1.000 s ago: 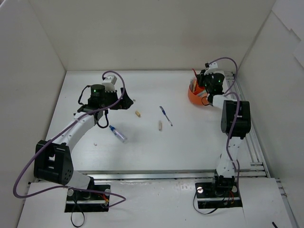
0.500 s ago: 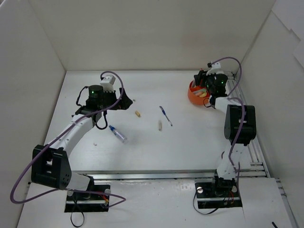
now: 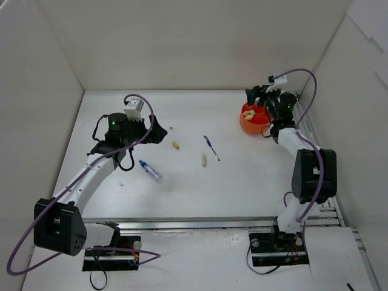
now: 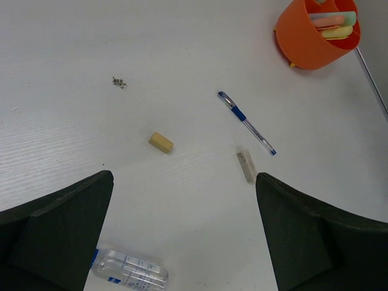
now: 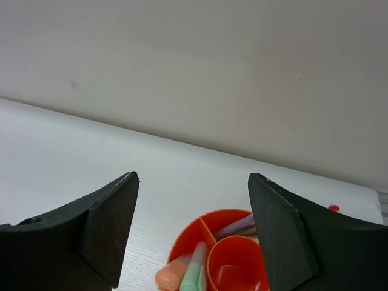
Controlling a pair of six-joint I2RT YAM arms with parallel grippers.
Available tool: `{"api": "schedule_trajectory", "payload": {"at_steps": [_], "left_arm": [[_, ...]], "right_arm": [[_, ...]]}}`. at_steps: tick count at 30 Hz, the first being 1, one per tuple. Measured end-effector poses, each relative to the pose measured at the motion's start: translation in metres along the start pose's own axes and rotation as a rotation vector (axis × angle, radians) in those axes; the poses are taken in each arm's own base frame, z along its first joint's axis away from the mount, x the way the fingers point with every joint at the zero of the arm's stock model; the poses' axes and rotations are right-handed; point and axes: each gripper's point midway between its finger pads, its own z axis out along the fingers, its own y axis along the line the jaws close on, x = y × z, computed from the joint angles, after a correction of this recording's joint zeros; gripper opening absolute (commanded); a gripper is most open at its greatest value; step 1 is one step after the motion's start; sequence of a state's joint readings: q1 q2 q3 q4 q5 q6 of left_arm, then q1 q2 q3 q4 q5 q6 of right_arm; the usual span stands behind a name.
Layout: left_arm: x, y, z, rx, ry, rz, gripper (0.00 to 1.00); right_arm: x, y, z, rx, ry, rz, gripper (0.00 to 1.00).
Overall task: Sort the stationery into containers
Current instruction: Place the pen in the storage box, then pick up the pen from the center of the board.
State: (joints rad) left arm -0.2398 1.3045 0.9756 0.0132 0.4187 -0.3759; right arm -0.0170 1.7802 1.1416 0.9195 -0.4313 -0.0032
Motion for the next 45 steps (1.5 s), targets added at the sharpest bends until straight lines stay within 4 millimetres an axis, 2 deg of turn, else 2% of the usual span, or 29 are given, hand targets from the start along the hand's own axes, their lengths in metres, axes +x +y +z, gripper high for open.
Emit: {"api": "schedule_trajectory", "payload": {"at_steps": [5,6,8,14,18,20,23,25,27,34,38,42,43,44,45], "left_arm": [[-0.001,-0.005,-0.011,0.007,-0.020,0.007,1.00],[-0.001,-0.006,-0.013,0.009,-0.024,0.009,1.00],[0.000,-0.007,-0.017,0.012,-0.027,0.010,1.00],[0.005,-0.010,-0.030,0.014,-0.033,0.012,1.00],[0.010,-0.013,-0.042,0.015,-0.042,0.013,1.00],[0.012,-0.015,-0.049,0.017,-0.048,0.015,1.00],[0.013,-0.017,-0.057,0.019,-0.055,0.017,1.00],[0.015,-0.017,-0.059,0.020,-0.053,0.016,1.00],[0.018,-0.017,-0.059,0.018,-0.043,0.012,1.00],[0.038,-0.011,-0.065,-0.006,-0.008,-0.006,1.00],[0.035,-0.009,-0.075,-0.032,-0.026,-0.001,1.00],[0.029,-0.009,-0.080,-0.046,-0.056,0.006,1.00],[0.029,-0.009,-0.080,-0.047,-0.057,0.006,1.00],[0.029,-0.009,-0.081,-0.048,-0.058,0.006,1.00],[0.029,-0.009,-0.081,-0.050,-0.058,0.006,1.00]], "right_arm": [[-0.027,0.029,-0.017,-0.020,-0.046,-0.006,0.80],[-0.028,0.035,-0.020,-0.028,-0.048,-0.003,0.97],[-0.025,0.050,-0.025,-0.045,-0.043,0.007,0.98],[0.012,0.119,-0.038,-0.119,0.119,0.041,0.98],[0.050,0.162,-0.056,-0.149,0.297,0.048,0.98],[0.069,0.175,-0.067,-0.153,0.387,0.059,0.98],[0.095,0.184,-0.084,-0.140,0.521,0.070,0.98],[0.107,0.188,-0.087,-0.128,0.585,0.068,0.98],[0.119,0.191,-0.083,-0.114,0.641,0.066,0.98],[0.170,0.195,-0.049,-0.058,0.778,0.081,0.96],[0.201,0.194,-0.043,-0.034,0.850,0.088,0.91],[0.226,0.194,-0.047,-0.018,0.916,0.085,0.81],[0.226,0.194,-0.044,-0.011,0.913,0.076,0.76],[0.226,0.196,-0.042,-0.011,0.911,0.071,0.64],[0.225,0.197,-0.041,-0.009,0.910,0.065,0.58]]}}
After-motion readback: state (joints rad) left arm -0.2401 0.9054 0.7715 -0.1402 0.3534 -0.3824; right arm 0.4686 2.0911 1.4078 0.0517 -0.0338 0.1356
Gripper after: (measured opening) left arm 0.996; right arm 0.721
